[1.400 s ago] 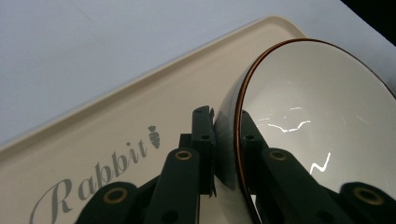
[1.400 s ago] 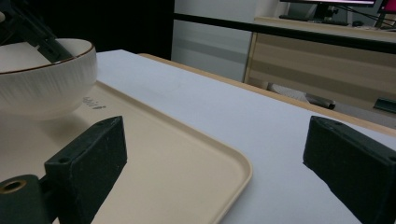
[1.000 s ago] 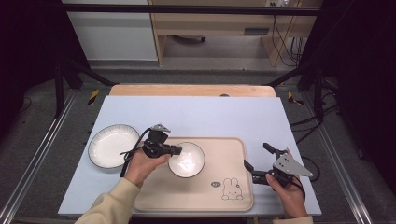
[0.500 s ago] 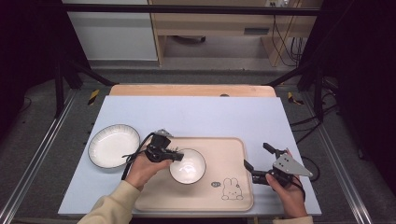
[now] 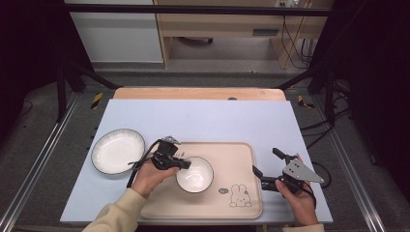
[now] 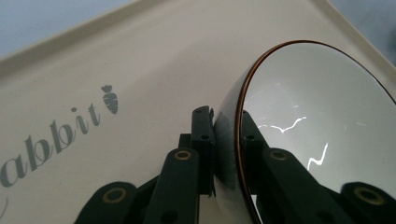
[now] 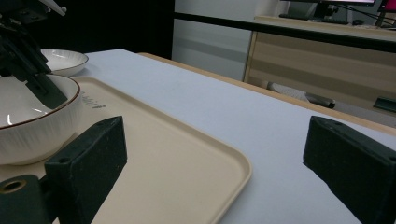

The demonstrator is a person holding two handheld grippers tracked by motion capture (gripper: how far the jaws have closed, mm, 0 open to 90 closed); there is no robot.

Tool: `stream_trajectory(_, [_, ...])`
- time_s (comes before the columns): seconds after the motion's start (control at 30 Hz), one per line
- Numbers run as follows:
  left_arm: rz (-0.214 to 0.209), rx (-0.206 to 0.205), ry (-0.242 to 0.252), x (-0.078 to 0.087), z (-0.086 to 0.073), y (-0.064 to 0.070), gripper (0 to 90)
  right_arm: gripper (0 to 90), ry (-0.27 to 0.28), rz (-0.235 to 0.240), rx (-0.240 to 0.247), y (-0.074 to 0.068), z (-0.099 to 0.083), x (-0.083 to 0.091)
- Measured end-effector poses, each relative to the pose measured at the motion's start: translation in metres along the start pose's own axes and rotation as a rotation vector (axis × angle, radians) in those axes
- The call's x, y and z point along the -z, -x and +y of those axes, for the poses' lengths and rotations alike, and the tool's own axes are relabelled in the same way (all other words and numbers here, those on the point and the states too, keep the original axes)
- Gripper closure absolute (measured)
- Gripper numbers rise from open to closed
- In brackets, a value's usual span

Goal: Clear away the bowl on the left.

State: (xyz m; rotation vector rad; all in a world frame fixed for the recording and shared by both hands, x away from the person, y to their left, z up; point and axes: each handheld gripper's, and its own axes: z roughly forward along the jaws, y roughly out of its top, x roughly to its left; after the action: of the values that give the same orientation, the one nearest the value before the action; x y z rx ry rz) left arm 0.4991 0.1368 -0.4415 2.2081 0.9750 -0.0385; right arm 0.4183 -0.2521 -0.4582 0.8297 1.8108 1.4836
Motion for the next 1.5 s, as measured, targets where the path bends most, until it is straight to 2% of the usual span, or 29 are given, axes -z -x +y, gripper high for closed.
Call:
stream_trajectory(0.07, [-0.004,0.013,0.009,-0.0014,-0.0003,0.0004,81.3,6.2,0.001,0.0,0.003,0.0005,0.0,0.0002])
stream_trajectory(0.3, [-0.005,0.01,-0.006,-0.0014,0.0001,-0.0012,81.3,6.3,-0.003,0.003,0.002,-0.0009,0.0002,-0.0012])
stream_trajectory(0.33, [-0.007,0.027,0.002,-0.0025,-0.0002,-0.001,81.3,6.3,-0.004,0.002,0.004,-0.0007,0.0,-0.0011])
stream_trajectory(0.43, [-0.012,0.038,-0.001,-0.0032,-0.0002,-0.0024,81.4,6.3,-0.003,0.002,0.006,-0.0004,-0.0002,-0.0006])
stream_trajectory(0.67, [-0.008,0.042,-0.001,-0.0035,-0.0007,-0.0029,81.4,6.3,-0.002,0.002,0.006,-0.0006,-0.0001,-0.0005])
stream_trajectory(0.9, [-0.002,0.04,0.0,-0.0036,-0.0011,-0.0019,81.4,6.3,-0.001,0.002,0.005,-0.0004,-0.0001,-0.0005])
stream_trajectory(1.1, [0.003,0.022,-0.007,-0.0035,-0.0018,-0.0025,81.4,6.3,-0.002,0.002,0.005,-0.0005,-0.0002,-0.0005])
stream_trajectory(1.43, [0.009,0.027,0.016,-0.0019,-0.0011,-0.0005,80.2,6.3,-0.002,0.002,0.004,-0.0003,-0.0003,-0.0004])
stream_trajectory(1.5, [0.012,0.013,0.007,-0.0007,-0.0006,-0.0009,80.3,6.3,-0.007,0.002,0.002,-0.0004,-0.0005,-0.0005])
